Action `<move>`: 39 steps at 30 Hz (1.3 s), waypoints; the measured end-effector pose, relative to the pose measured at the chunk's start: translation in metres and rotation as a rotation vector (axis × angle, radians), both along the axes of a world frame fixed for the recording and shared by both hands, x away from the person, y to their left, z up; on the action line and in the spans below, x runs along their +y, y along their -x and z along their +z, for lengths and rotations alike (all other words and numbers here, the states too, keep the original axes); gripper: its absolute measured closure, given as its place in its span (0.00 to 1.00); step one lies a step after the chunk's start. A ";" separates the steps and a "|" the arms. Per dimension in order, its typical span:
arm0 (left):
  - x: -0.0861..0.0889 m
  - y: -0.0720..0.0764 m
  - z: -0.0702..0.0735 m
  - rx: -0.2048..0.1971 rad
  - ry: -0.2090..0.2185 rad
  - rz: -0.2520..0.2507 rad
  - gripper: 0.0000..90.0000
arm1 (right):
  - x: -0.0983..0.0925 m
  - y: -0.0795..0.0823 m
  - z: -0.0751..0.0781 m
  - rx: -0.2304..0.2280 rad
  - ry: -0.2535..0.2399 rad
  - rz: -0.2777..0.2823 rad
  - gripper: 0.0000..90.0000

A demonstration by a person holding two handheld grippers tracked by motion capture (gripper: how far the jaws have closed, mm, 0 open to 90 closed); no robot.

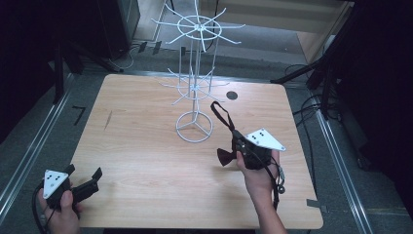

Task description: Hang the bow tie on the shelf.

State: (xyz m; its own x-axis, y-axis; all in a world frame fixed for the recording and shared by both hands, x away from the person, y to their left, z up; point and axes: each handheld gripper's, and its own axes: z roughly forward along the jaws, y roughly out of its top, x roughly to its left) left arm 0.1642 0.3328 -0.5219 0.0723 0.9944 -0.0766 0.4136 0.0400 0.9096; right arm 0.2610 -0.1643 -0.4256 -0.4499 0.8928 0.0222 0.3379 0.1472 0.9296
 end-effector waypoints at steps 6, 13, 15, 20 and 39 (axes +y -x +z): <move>0.000 0.000 0.000 0.000 -0.003 -0.003 0.09 | -0.013 -0.003 0.014 -0.032 -0.008 -0.033 1.00; 0.000 0.000 0.000 0.002 -0.005 -0.004 0.09 | -0.008 -0.020 0.003 0.032 -0.006 -0.031 1.00; 0.000 0.000 0.000 0.001 -0.005 -0.005 0.09 | -0.002 -0.025 -0.003 0.045 -0.008 -0.026 1.00; 0.000 0.000 0.000 0.002 -0.009 -0.007 0.09 | 0.015 -0.038 -0.013 0.078 -0.006 -0.016 1.00; -0.001 0.000 0.000 -0.002 -0.008 -0.012 0.09 | 0.057 -0.075 -0.040 0.172 -0.021 0.052 0.92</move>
State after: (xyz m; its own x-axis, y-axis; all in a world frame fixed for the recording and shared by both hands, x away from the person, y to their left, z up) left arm 0.1640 0.3323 -0.5219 0.0839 0.9941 -0.0685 0.4120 0.0280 0.9108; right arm 0.3363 -0.1078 -0.4657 -0.4831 0.8672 0.1211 0.4846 0.1496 0.8618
